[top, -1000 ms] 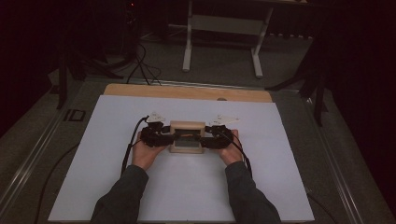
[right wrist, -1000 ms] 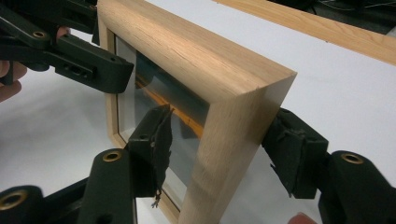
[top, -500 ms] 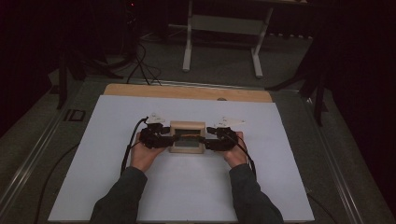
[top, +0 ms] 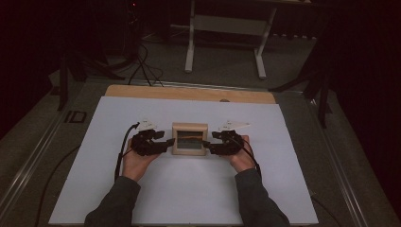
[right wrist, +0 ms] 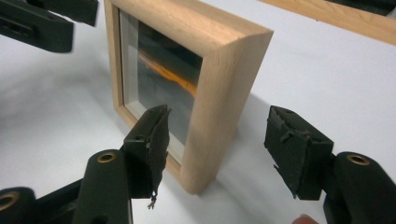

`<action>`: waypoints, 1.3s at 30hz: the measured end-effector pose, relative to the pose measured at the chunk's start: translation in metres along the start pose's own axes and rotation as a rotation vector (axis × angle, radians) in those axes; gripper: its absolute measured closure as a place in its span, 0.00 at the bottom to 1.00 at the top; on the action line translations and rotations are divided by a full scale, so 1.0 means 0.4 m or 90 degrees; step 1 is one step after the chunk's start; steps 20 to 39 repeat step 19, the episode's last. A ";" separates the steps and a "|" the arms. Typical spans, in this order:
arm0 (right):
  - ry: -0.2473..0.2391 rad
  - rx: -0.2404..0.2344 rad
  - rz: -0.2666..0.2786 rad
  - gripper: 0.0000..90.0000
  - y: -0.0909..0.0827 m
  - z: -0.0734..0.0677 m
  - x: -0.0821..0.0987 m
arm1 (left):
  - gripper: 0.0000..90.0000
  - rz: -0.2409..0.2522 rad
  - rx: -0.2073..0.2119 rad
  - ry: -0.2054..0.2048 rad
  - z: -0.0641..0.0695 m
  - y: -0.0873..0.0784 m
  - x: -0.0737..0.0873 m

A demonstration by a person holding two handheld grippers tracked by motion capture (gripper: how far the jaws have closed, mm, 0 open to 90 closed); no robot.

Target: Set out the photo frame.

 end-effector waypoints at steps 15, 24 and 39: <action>-0.010 0.001 -0.025 0.42 -0.057 -0.014 0.042 | 0.46 -0.026 -0.042 0.026 -0.017 -0.067 0.063; -0.008 0.006 -0.031 0.41 -0.071 -0.012 0.062 | 0.46 -0.044 -0.063 0.030 -0.033 -0.076 0.091; -0.008 0.006 -0.031 0.41 -0.071 -0.012 0.062 | 0.46 -0.044 -0.063 0.030 -0.033 -0.076 0.091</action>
Point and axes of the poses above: each handheld gripper's, and its own axes: y roughly forward along the jaws, x roughly out of its underside, z roughly to its right, the point moved 7 cm from there along y, roughly forward along the jaws, and after that the axes turned 3 degrees about -y, right-handed, at the moved point
